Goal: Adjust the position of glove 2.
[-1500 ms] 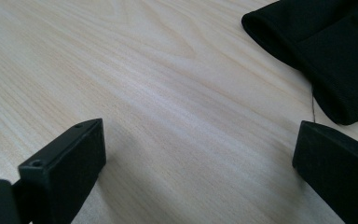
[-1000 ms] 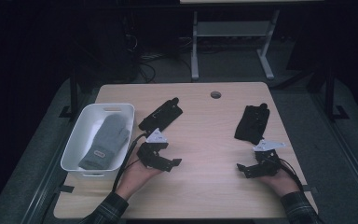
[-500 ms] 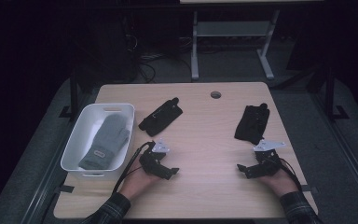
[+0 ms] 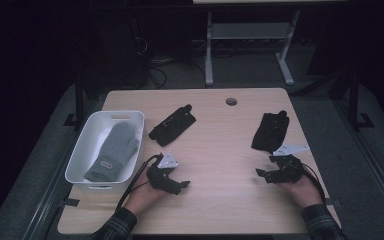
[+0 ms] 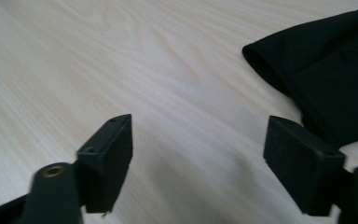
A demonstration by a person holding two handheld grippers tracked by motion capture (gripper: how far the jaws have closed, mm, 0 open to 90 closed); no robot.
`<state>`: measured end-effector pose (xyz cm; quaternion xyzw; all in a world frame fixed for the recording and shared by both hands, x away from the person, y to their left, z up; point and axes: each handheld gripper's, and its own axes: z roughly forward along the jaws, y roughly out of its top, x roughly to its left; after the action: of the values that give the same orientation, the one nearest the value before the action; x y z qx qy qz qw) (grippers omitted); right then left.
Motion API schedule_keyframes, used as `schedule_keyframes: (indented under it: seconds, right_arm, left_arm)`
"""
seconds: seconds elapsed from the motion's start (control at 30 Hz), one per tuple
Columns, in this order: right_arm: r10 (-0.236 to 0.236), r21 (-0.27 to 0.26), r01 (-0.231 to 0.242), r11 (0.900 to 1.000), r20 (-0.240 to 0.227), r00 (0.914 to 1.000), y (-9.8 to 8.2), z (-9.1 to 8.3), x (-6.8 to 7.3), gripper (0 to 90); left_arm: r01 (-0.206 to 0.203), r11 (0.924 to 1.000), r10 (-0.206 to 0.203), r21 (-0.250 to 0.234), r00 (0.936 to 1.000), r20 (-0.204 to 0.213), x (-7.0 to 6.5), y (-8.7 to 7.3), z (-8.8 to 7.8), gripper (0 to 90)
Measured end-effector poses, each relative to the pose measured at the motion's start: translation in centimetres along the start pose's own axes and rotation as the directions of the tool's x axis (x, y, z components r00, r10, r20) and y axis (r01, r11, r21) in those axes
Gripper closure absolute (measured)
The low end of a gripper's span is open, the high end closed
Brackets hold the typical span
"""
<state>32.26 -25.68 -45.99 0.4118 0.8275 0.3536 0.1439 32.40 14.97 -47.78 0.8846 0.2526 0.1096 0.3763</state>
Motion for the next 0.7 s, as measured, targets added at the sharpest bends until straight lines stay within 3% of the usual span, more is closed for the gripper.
schedule_keyframes:
  seconds: [0.07, 0.3, 0.43, 0.53, 0.7]
  right_arm:
    - [-0.004, -0.003, 0.004, 1.000, 0.005, 1.0000, 0.5, 0.0, -0.2, 32.2]
    - [-0.012, -0.020, 0.013, 1.000, 0.052, 0.9986, 2.3, 0.0, -1.8, 71.9]
    - [0.001, -0.028, 0.001, 1.000, 0.077, 0.9970, 3.0, 0.0, -2.9, 89.0]
    - [0.027, -0.043, -0.024, 0.999, 0.080, 0.9964, 3.2, 0.2, -4.0, 90.0]
    - [0.037, -0.020, -0.035, 0.999, 0.104, 0.9939, 3.4, 1.0, -5.6, 90.0]
  left_arm:
    - [0.003, 1.0000, -0.003, 0.000, 1.0000, 0.000, 0.0, 0.0, 0.0, 12.3]
    - [0.014, 0.9999, -0.014, 0.003, 0.9999, -0.009, 0.0, 0.0, 0.0, 12.3]
    - [0.008, 1.0000, -0.008, 0.003, 0.9999, -0.006, 0.1, 0.0, 0.0, 12.3]
    - [0.003, 1.0000, -0.003, 0.000, 1.0000, 0.001, 0.2, 0.0, 0.0, 12.3]
    - [0.001, 1.0000, -0.001, 0.001, 1.0000, 0.004, 0.2, 0.0, 0.0, 12.2]
